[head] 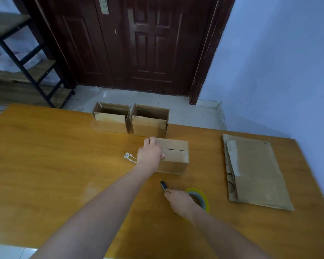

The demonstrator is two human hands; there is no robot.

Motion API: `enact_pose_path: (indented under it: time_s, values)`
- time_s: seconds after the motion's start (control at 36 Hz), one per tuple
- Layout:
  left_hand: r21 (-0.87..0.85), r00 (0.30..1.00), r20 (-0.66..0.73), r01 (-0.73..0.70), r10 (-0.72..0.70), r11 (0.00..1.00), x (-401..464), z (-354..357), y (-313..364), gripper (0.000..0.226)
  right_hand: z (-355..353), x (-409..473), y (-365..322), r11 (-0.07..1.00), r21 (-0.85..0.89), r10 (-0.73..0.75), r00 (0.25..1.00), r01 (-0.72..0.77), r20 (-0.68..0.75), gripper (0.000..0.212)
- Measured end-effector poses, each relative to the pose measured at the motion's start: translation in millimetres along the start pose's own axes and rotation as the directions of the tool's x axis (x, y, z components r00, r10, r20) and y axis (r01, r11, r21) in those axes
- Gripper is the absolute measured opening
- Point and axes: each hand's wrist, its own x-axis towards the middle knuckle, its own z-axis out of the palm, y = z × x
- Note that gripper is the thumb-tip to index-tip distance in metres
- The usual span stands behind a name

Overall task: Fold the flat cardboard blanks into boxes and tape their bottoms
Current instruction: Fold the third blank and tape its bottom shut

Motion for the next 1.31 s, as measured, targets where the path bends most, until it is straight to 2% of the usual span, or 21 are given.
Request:
enact_pose_path:
  time_s: [0.11, 0.25, 0.31, 0.5, 0.56, 0.64, 0.78, 0.92, 1.03, 1.11, 1.22, 1.31]
  values:
    - [0.007, 1.000, -0.002, -0.001, 0.001, 1.000, -1, -1, 1, 0.052, -8, -5, 4, 0.995, 0.102, -0.004, 0.996, -0.005, 0.094, 0.028]
    - [0.009, 1.000, 0.004, 0.001, -0.001, 1.000, -1, -2, 1, 0.052, -12, -13, 11, 0.900, 0.416, 0.086, 0.989, -0.130, 0.123, 0.024]
    - [0.002, 1.000, 0.006, 0.003, -0.003, 1.000, -1, -2, 1, 0.053, -15, -15, 12, 0.861, 0.479, 0.125, 0.984, -0.170, 0.125, 0.018]
    - [-0.010, 1.000, 0.009, -0.002, 0.002, 1.000, 0, -2, 1, 0.052, -22, -26, 18, 0.776, 0.600, 0.184, 0.980, -0.193, 0.077, 0.023]
    - [-0.009, 1.000, 0.003, -0.005, 0.005, 1.000, 0, -2, 1, 0.052, -28, -30, 25, 0.714, 0.674, 0.205, 0.977, -0.189, 0.058, 0.029]
    - [0.003, 1.000, -0.011, -0.014, 0.014, 1.000, 0, 0, 0, 0.053, -45, -37, 42, 0.577, 0.797, 0.228, 0.972, -0.180, 0.054, 0.026]
    - [0.026, 0.996, -0.047, -0.076, 0.077, 0.997, 4, -1, -1, 0.056, -84, -54, 79, 0.487, 0.856, 0.245, 0.968, -0.172, 0.055, 0.020]
    - [-0.049, 0.983, -0.026, -0.185, 0.183, 0.982, 6, -4, -3, 0.042, -115, -63, 101, 0.428, 0.896, 0.225, 0.974, -0.120, 0.023, 0.020]
    - [-0.096, 0.976, -0.054, -0.215, 0.211, 0.972, 4, -4, -6, 0.036, -159, -63, 103, 0.394, 0.919, 0.140, 0.988, 0.011, -0.072, 0.005]
    - [-0.192, 0.975, -0.068, -0.219, 0.210, 0.957, 4, 0, -10, 0.032, -195, -61, 101, 0.381, 0.920, 0.037, 0.992, 0.098, -0.121, 0.004]
    - [-0.371, 0.984, -0.094, -0.175, 0.151, 0.912, 4, 2, -13, 0.028, -239, -54, 92, 0.275, 0.944, -0.055, 0.983, 0.183, -0.175, 0.005]
    - [-0.483, 0.991, -0.075, -0.133, 0.111, 0.866, 5, 3, -16, 0.025, -261, -39, 83, 0.293, 0.937, -0.104, 0.981, 0.190, -0.167, 0.004]
